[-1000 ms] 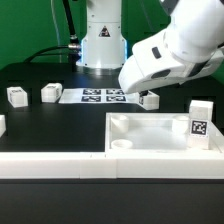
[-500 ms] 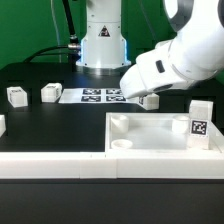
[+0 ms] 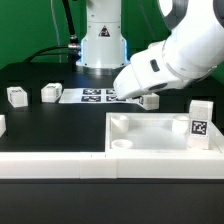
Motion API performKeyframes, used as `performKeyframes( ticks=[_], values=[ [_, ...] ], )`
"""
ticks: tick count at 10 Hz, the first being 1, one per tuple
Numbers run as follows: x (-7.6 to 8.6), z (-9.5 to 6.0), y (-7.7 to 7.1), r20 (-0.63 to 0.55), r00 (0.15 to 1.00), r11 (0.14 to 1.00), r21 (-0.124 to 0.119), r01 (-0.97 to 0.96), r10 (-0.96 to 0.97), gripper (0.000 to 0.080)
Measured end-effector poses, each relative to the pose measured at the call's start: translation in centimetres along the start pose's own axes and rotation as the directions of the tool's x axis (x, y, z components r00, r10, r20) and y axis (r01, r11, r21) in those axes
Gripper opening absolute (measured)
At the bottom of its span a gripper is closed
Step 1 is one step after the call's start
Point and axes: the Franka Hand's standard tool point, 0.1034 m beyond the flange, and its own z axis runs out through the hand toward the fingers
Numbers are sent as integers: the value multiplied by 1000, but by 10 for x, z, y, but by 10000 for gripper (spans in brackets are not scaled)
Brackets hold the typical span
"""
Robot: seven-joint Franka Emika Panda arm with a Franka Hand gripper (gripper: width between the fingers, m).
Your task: Assemble square table
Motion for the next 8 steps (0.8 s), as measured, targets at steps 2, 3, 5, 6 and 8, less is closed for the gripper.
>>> performKeyframes(
  ticks=[2, 3, 5, 6, 8],
  values=[
    [2, 1, -1, -6, 999, 999, -6, -45, 45, 649],
    [5, 7, -9, -23, 991, 991, -37, -132, 131, 649],
    [11, 20, -10, -43, 987, 987, -44, -155, 153, 649],
    [12, 29, -8, -53, 987, 987, -43, -156, 153, 649],
    [11, 30, -4, -51, 986, 986, -33, -162, 160, 649]
  ],
)
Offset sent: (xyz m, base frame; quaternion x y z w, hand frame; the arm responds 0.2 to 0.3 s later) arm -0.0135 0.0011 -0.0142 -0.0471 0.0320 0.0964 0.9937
